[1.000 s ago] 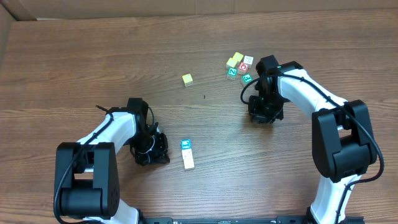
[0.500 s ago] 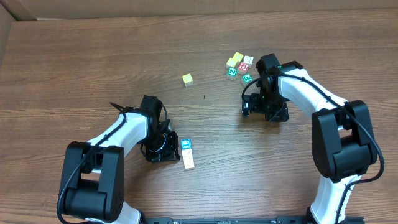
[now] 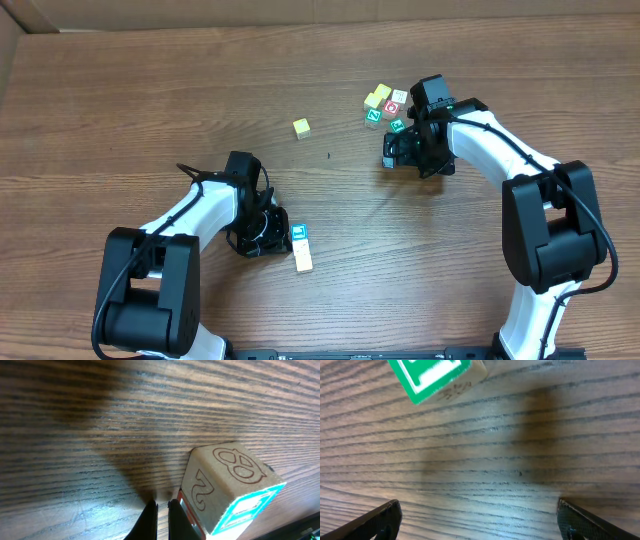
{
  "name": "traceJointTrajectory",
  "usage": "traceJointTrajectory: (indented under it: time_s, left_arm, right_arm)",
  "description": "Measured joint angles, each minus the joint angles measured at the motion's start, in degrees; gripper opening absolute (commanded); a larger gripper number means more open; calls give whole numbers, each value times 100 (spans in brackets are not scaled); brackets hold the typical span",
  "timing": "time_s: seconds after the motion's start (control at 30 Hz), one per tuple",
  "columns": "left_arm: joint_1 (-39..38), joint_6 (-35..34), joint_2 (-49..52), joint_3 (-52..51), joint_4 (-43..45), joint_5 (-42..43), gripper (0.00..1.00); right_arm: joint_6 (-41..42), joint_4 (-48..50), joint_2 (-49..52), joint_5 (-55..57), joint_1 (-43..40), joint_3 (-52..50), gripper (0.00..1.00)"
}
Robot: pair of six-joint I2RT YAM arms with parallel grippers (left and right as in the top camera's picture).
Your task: Flip 3 blocks
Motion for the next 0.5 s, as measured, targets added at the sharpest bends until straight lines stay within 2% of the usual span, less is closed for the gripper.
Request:
traceJointTrajectory:
  time_s: [0.5]
  left_arm:
    - [0,-57,0,0,35,35,4]
  right_arm:
    - [-2,35,0,-2,0,0,100]
